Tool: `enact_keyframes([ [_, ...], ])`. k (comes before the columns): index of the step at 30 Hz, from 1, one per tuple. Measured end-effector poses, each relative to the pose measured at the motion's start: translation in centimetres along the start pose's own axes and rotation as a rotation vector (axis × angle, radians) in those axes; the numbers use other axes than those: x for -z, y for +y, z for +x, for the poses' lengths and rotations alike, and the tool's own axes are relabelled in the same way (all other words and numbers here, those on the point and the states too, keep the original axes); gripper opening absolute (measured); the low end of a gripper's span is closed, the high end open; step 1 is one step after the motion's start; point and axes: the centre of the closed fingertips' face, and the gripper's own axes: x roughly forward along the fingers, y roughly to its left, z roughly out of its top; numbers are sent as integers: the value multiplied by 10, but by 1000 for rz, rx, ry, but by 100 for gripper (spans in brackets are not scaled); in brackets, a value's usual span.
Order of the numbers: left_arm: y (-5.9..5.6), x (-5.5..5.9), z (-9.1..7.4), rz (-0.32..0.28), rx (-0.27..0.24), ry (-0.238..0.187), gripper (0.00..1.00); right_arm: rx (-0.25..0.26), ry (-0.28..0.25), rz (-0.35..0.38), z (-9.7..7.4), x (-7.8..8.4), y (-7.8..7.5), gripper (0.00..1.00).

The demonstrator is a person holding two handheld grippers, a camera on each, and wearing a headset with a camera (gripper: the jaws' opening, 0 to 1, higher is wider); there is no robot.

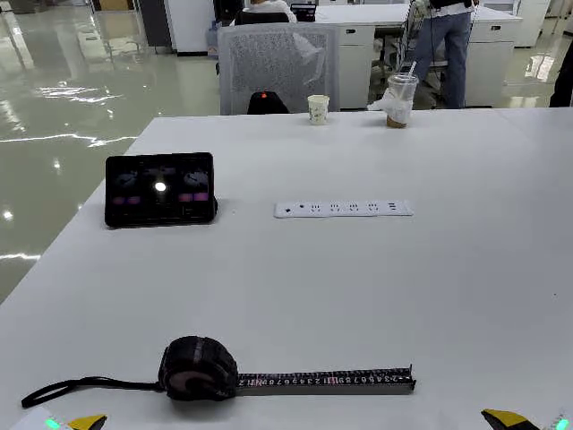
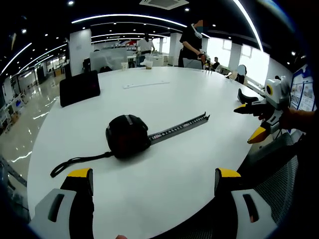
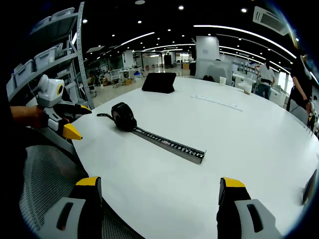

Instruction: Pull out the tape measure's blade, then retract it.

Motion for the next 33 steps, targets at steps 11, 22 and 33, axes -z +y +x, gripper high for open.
enact_keyframes([
  [11, -1, 0, 5, -8, -8, 2, 99, -24, 0, -10, 1, 0, 1, 97],
  [22, -3, -2, 15, -14, -15, 2, 99, -69, 47, -50, 4, 10, -4, 96],
  [33, 1, -3, 23, -23, -12, 10, 99, -126, 106, -126, 9, 18, -11, 95],
])
